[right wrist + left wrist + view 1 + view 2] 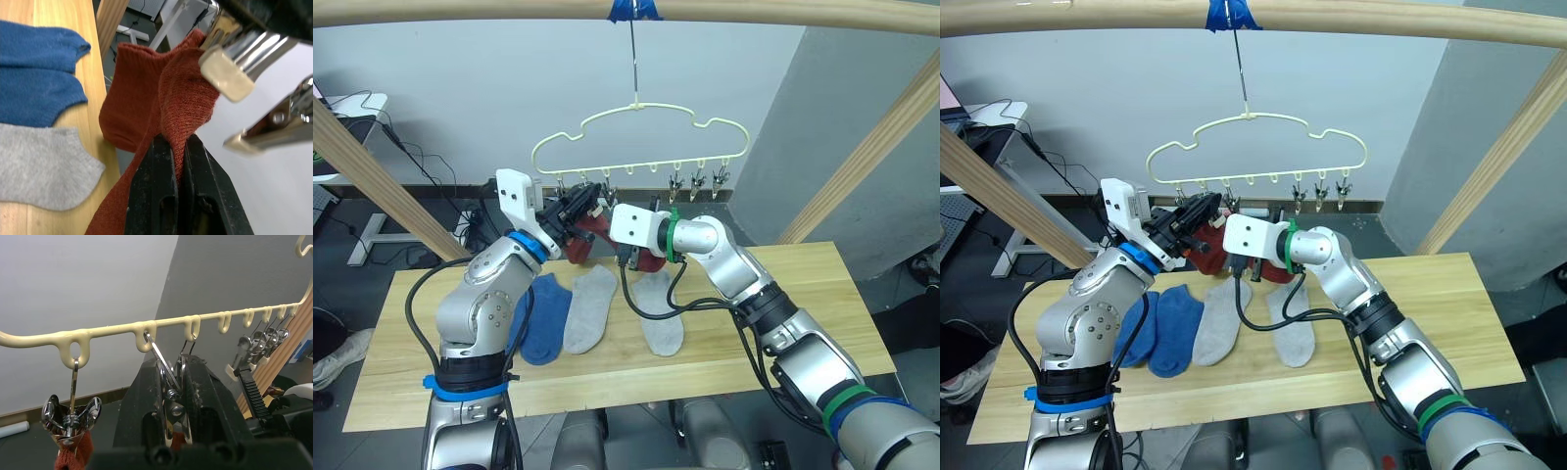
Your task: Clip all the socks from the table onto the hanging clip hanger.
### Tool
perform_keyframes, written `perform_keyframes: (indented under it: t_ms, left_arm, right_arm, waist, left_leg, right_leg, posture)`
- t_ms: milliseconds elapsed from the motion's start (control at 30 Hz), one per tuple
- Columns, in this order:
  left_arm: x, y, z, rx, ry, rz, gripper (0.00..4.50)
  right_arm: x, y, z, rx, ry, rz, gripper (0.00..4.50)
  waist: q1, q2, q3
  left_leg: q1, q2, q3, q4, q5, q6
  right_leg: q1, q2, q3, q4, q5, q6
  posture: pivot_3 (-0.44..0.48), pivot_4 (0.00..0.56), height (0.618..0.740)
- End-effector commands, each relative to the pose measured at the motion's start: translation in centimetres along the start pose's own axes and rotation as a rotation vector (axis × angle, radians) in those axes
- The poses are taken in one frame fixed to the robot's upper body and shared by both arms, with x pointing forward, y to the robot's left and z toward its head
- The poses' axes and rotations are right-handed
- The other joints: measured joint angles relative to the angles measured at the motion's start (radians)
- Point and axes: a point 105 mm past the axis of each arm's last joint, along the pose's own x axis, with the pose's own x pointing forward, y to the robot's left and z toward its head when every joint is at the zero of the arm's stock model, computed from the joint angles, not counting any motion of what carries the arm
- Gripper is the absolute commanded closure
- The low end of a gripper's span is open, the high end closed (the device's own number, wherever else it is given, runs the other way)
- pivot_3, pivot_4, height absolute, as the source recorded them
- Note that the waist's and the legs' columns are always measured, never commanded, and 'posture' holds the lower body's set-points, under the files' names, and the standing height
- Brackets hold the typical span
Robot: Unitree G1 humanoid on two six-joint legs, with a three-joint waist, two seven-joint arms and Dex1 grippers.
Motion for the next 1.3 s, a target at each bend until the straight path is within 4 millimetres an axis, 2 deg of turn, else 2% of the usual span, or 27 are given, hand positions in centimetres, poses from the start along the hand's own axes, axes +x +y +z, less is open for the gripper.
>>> perform_keyframes:
  t_ms: [33,267,667,900,1300]
  left_arm:
    - [-0.1,-1.2,1.4,0.041,-0.045,-0.051,4.24]
    - [-0.1,-1.1,1.3,0.04,-0.042,-0.05,4.24]
    - [0.0,-1.0,1.5,0.047,-0.043,-0.051,4.24]
    - [0.0,-0.9,1.5,0.049,-0.039,-0.053,4.24]
    - [-0.1,-1.0,1.4,0.051,-0.032,-0.058,4.24]
  right_arm:
    - [-0.4,-1.3,2.3,-0.034,-0.081,-0.048,4.5]
    - [-0.6,-1.0,3.0,-0.076,-0.101,-0.035,4.5]
    - [-0.9,0.5,1.4,-0.151,-0.037,0.035,4.5]
    - [-1.1,0.1,1.7,-0.26,-0.059,0.003,4.5]
    - [-0.8,-1.1,2.4,-0.293,-0.088,-0.079,4.5]
  waist:
    - [0.0,0.0,0.0]
    - [0.0,0.0,0.0]
    - [0.0,0.0,0.0]
    - [0.0,0.0,0.0]
    - [0.0,0.0,0.0]
  left_leg:
    - [0.0,0.0,0.0,0.0,0.0,0.0]
    - [0.0,0.0,0.0,0.0,0.0,0.0]
    - [0.0,0.0,0.0,0.0,0.0,0.0]
    - [0.0,0.0,0.0,0.001,0.0,0.0]
    - [0.0,-0.001,0.0,0.002,0.003,-0.003]
  right_leg:
    - [0.0,0.0,0.0,0.0,0.0,0.0]
    - [0.0,0.0,0.0,0.0,0.0,0.0]
    - [0.0,0.0,0.0,0.001,0.0,0.0]
    - [-0.001,0.0,0.0,0.002,0.0,0.0]
    - [-0.004,0.0,0.001,0.011,0.0,0.0]
  posture:
    - [-0.176,0.194,0.74]
    - [-0.178,0.189,0.74]
    - [-0.174,0.187,0.74]
    - [-0.176,0.187,0.74]
    - [-0.175,0.184,0.74]
